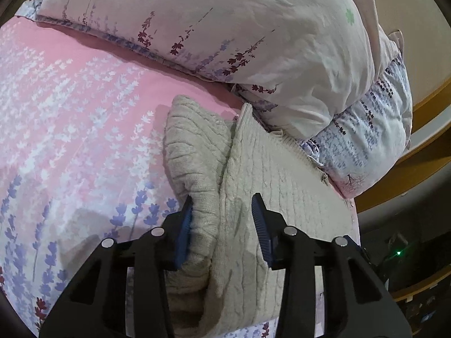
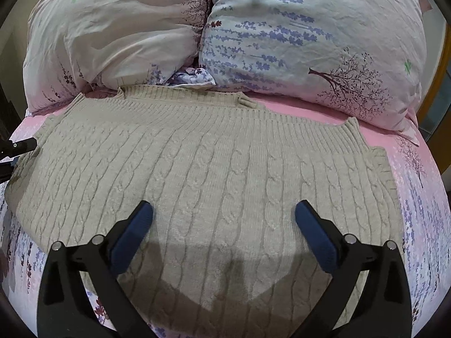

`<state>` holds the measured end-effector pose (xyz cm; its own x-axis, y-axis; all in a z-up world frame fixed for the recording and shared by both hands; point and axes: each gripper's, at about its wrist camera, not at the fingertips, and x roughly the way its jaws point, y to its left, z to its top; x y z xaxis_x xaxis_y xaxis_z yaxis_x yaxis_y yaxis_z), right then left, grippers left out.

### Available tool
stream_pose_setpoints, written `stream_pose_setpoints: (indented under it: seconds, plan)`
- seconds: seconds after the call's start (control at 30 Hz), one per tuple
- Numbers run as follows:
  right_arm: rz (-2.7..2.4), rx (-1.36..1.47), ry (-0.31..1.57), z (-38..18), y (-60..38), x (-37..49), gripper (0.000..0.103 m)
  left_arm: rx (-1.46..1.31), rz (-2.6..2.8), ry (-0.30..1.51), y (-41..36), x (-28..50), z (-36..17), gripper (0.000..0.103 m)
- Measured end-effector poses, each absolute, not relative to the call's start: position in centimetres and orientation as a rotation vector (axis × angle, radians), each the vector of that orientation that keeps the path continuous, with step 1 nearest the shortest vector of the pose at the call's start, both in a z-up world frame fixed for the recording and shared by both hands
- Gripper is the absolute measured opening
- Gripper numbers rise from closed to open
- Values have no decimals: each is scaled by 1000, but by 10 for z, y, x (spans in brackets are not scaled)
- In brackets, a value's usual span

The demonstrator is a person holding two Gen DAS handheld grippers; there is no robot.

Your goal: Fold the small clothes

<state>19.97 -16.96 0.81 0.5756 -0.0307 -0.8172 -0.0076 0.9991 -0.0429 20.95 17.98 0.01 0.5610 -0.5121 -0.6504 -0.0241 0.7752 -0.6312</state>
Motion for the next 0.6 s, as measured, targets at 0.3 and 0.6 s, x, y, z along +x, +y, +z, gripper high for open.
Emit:
stream_pose_setpoints:
  seconds: [0.3, 0.6]
  plan:
    - [-11, -42, 957, 9, -169, 200, 101, -511, -277, 978, 159, 217, 6, 36]
    - [2, -43, 955, 9, -168, 197, 101, -689, -440, 878, 161, 211, 26, 18]
